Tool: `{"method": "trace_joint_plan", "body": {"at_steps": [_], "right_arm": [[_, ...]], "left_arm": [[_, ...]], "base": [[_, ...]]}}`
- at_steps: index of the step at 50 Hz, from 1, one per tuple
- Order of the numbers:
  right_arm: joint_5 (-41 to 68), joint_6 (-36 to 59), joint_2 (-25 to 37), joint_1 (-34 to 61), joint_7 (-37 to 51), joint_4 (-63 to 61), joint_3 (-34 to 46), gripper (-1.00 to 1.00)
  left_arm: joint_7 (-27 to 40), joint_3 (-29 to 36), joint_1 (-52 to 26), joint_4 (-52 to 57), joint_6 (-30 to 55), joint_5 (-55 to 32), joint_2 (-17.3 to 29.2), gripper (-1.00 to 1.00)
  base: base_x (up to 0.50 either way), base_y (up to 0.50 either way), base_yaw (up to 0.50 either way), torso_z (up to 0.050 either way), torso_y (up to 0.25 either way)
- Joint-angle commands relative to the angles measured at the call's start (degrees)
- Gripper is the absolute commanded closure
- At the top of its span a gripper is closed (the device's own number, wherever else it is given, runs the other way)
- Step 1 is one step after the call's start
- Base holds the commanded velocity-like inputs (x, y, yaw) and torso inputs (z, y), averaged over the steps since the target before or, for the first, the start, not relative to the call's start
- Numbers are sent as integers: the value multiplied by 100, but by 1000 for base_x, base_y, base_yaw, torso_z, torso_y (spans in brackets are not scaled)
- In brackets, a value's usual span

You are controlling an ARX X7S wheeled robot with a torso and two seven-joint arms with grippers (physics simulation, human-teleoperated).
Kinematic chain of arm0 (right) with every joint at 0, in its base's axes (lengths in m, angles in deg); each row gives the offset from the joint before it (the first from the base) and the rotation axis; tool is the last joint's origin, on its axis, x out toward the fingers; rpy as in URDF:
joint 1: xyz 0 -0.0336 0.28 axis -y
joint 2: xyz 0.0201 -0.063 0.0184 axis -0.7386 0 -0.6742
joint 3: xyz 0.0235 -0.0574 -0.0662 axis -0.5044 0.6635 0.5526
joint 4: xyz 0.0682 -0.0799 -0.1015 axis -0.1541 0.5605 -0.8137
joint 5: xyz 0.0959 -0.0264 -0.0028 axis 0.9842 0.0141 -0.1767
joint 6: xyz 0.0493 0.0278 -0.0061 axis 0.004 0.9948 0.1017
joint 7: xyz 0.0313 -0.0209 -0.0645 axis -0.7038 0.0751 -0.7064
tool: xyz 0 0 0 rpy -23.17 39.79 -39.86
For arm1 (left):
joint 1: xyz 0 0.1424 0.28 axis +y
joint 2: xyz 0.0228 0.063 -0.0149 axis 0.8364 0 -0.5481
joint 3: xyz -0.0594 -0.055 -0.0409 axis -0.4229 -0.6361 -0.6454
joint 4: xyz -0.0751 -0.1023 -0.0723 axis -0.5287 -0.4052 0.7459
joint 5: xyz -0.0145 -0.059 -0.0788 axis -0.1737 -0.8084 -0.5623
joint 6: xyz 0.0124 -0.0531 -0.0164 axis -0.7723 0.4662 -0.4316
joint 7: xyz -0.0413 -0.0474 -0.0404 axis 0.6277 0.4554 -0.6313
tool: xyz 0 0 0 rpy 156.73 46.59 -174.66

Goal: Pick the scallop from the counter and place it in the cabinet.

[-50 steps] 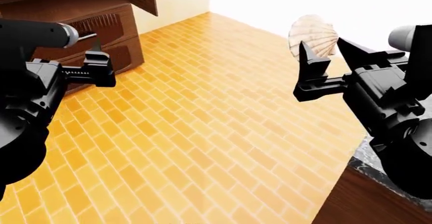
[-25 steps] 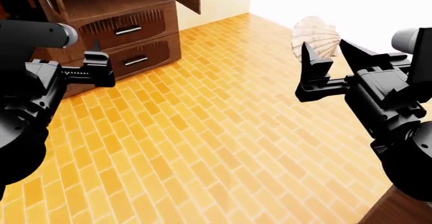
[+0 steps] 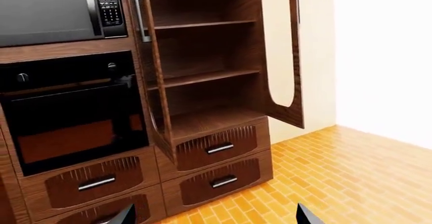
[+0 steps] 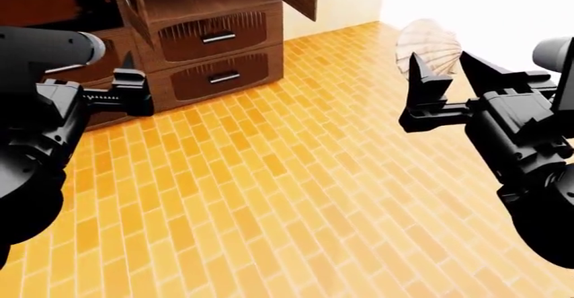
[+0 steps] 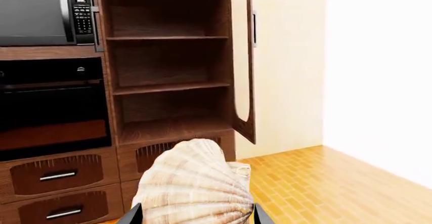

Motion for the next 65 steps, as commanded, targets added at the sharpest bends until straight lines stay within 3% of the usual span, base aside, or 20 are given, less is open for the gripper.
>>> {"method": "trace_joint_plan", "body": {"at_steps": [1, 65], "right_arm": [[-168, -106, 24, -106, -86, -56, -90, 100], [-306, -280, -1, -319, 122, 149, -216, 100]], "left_arm": [[-15, 43, -2, -11, -25, 12, -11, -100], [-3, 124, -73, -82, -79, 6, 2, -100]], "base": [[376, -200, 258, 0, 0], [332, -128, 345, 0, 0]]}}
